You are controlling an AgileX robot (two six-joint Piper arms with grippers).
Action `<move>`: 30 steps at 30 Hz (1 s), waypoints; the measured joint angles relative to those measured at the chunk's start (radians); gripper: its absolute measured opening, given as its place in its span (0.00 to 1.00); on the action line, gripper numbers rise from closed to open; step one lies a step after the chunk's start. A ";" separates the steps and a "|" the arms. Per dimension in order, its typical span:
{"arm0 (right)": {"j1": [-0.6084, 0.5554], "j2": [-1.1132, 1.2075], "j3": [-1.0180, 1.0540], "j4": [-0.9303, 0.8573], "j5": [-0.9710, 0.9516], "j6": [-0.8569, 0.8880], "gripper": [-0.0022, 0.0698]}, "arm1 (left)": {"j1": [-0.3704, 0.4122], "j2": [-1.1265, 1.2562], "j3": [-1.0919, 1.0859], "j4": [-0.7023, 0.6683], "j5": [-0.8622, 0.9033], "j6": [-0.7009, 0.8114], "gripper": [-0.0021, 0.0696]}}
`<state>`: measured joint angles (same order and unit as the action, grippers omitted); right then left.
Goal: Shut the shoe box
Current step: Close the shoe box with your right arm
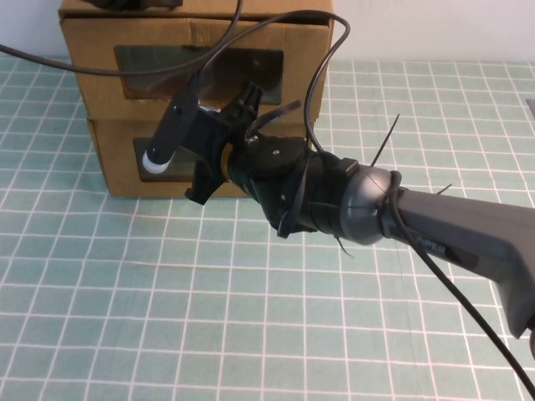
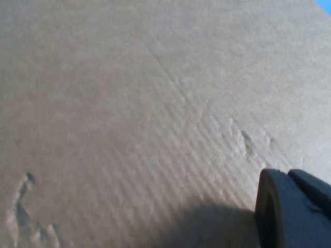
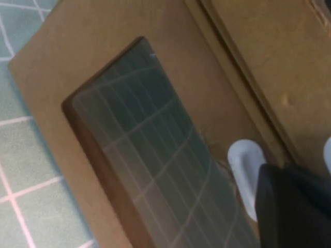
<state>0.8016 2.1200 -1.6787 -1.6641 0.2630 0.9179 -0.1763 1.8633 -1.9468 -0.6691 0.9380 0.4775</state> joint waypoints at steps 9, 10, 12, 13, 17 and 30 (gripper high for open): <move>-0.023 0.020 -0.023 -0.004 -0.025 0.000 0.01 | 0.000 0.000 0.000 -0.001 0.000 0.000 0.02; -0.023 0.020 -0.023 -0.004 -0.030 0.000 0.01 | 0.000 0.000 0.000 -0.001 0.000 0.000 0.02; -0.023 0.020 -0.023 -0.002 -0.032 0.000 0.01 | 0.000 0.000 0.000 -0.001 0.000 0.000 0.02; -0.023 0.020 -0.023 0.000 -0.033 0.000 0.01 | 0.000 0.000 0.000 -0.001 0.000 0.000 0.02; -0.023 0.007 -0.023 0.029 -0.040 0.000 0.01 | 0.000 0.000 0.000 -0.001 0.000 0.000 0.02; -0.023 -0.103 -0.023 0.450 -0.146 0.002 0.01 | 0.000 -0.002 0.000 -0.001 0.004 0.004 0.02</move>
<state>0.7787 2.0165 -1.7020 -1.2145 0.1170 0.9197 -0.1763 1.8615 -1.9468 -0.6699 0.9416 0.4814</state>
